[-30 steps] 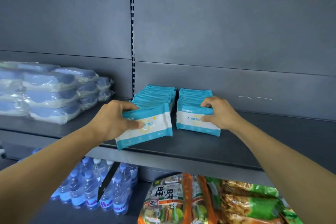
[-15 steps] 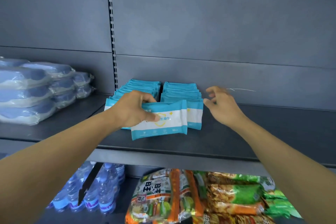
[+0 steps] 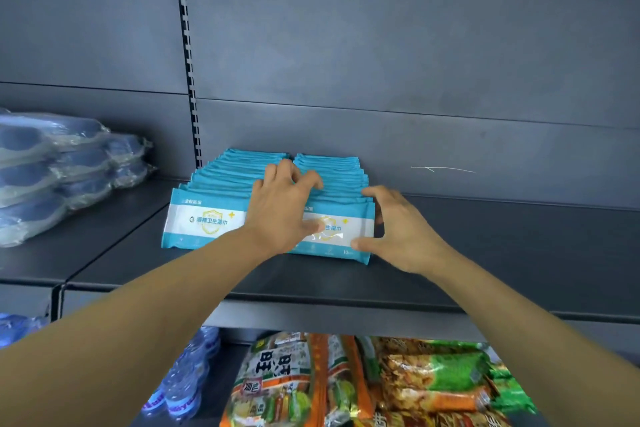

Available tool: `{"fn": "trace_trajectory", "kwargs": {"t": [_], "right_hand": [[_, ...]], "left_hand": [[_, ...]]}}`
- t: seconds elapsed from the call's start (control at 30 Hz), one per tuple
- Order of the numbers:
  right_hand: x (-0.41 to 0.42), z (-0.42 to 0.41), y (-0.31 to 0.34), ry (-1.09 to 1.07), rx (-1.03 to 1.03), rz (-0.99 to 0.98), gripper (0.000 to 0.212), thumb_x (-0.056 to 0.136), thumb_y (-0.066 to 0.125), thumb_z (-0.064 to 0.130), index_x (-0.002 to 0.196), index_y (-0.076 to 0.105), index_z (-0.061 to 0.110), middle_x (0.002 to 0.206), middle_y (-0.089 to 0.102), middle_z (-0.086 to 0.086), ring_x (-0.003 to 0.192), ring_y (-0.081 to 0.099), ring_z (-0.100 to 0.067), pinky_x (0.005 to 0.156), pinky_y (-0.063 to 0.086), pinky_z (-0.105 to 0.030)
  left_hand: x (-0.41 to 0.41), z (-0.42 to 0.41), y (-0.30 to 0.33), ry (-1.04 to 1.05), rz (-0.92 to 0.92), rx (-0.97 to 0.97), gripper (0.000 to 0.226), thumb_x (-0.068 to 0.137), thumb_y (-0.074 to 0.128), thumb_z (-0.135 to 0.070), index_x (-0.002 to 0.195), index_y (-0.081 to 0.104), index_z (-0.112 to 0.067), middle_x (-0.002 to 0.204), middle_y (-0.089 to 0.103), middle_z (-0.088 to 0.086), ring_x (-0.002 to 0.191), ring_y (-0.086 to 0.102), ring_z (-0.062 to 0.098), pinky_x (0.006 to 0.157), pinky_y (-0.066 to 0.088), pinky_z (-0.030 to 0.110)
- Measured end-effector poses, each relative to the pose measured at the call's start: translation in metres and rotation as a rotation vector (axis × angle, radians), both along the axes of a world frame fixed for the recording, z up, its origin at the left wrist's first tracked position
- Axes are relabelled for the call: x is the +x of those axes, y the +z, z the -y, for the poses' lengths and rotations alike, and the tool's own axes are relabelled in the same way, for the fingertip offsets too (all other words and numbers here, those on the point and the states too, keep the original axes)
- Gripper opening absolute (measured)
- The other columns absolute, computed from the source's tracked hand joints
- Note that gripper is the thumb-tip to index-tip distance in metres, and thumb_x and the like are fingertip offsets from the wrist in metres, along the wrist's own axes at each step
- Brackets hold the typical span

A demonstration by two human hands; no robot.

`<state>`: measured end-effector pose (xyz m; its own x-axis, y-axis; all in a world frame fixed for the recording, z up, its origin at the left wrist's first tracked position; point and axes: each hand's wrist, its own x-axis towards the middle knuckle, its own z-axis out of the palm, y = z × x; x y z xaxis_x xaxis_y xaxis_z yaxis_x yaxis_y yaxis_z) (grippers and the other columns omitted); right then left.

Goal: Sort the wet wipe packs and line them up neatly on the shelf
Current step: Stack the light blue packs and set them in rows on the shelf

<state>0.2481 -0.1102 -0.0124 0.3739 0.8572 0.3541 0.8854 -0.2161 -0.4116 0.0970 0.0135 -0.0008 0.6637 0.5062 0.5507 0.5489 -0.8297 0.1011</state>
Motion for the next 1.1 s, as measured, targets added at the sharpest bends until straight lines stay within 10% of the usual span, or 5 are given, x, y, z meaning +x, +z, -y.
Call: {"fn": "trace_trajectory", "kwargs": {"t": [0.23, 0.67, 1.1], "right_hand": [[-0.006, -0.002, -0.006, -0.025, -0.016, 0.044, 0.089, 0.078, 0.075, 0.028, 0.146, 0.019, 0.024, 0.141, 0.04, 0.0, 0.116, 0.049, -0.019, 0.1, 0.042, -0.035], [-0.014, 0.004, -0.008, -0.082, -0.014, 0.156, 0.089, 0.085, 0.067, 0.035, 0.15, 0.007, 0.025, 0.143, 0.031, -0.001, 0.127, 0.04, -0.02, 0.097, 0.046, -0.041], [-0.061, -0.016, 0.007, -0.138, -0.041, 0.482, 0.091, 0.081, 0.069, 0.038, 0.149, 0.012, 0.02, 0.152, 0.008, -0.005, 0.138, 0.009, -0.025, 0.115, 0.013, -0.037]], "left_hand": [[-0.015, -0.009, -0.006, 0.159, -0.317, 0.112, 0.098, 0.069, 0.073, -0.055, 0.143, 0.018, -0.021, 0.131, 0.049, 0.003, 0.129, 0.033, 0.024, 0.111, 0.019, 0.044], [-0.024, -0.006, -0.011, 0.111, -0.24, 0.084, 0.099, 0.073, 0.071, -0.053, 0.147, 0.013, -0.022, 0.138, 0.039, 0.0, 0.133, 0.027, 0.022, 0.115, 0.01, 0.049], [-0.117, -0.051, -0.014, 0.363, -0.069, -0.214, 0.107, 0.065, 0.081, -0.043, 0.146, 0.014, -0.028, 0.149, 0.012, 0.009, 0.136, 0.017, 0.031, 0.106, 0.03, 0.052]]}}
